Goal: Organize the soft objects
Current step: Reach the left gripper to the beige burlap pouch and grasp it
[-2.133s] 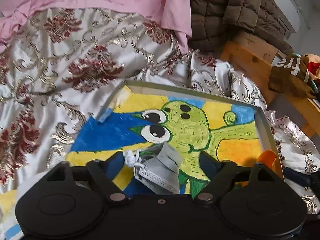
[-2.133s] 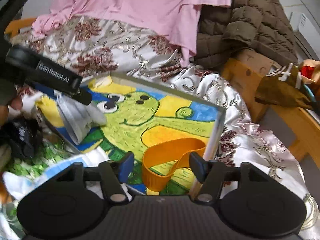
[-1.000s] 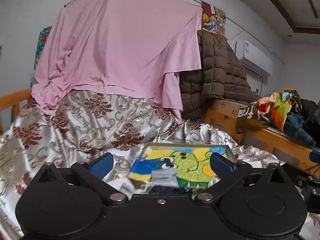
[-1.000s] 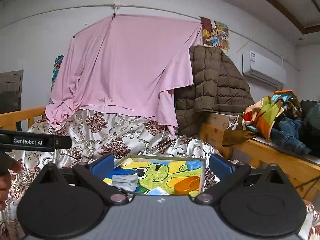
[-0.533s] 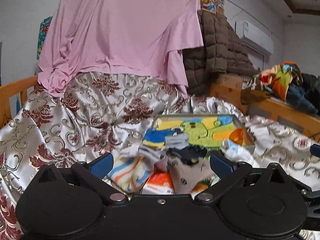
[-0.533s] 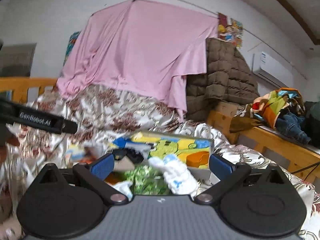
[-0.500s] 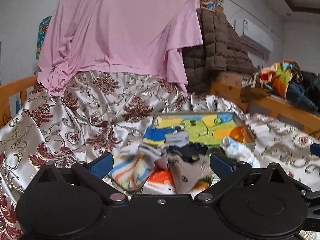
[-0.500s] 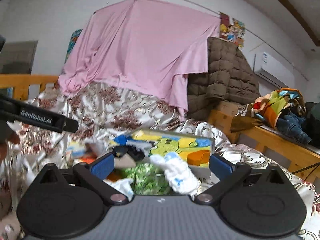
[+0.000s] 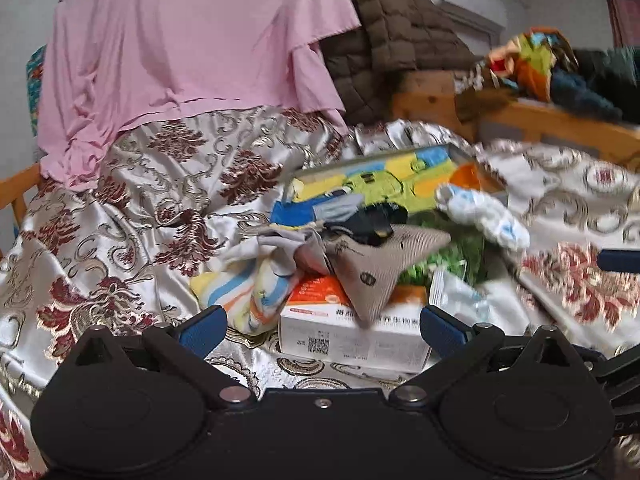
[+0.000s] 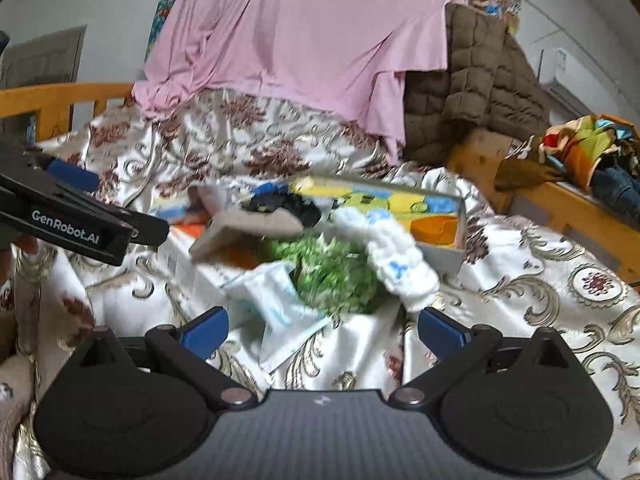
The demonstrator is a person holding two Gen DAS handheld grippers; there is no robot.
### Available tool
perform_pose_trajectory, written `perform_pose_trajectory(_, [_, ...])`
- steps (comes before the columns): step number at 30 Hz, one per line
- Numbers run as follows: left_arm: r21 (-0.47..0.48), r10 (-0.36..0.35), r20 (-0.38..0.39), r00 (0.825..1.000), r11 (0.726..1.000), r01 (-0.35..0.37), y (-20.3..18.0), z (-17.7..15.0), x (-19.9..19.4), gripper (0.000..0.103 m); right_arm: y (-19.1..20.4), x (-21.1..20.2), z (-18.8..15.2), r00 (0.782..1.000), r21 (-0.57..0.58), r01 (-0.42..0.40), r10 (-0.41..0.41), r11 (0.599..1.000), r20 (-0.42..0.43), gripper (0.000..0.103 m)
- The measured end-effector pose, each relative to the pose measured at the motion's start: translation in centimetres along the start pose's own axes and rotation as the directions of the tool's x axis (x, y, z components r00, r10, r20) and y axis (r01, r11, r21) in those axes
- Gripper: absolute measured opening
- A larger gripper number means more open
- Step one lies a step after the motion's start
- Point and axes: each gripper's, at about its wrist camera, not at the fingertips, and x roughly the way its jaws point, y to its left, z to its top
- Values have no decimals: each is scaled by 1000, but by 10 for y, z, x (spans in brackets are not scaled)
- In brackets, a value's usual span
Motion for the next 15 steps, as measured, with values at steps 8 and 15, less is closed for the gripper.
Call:
perform_pose_trajectory(8, [69,-10,-20,1000,998,11,-3,8,20,102,8,24,-7,999,-21,-20,19,1000,-51,103])
perform_pose_trajectory(15, [189,-24,-46,999,981,32,-15,24,43,102,0,46,-8,998,38,-20,23,999,-60,103])
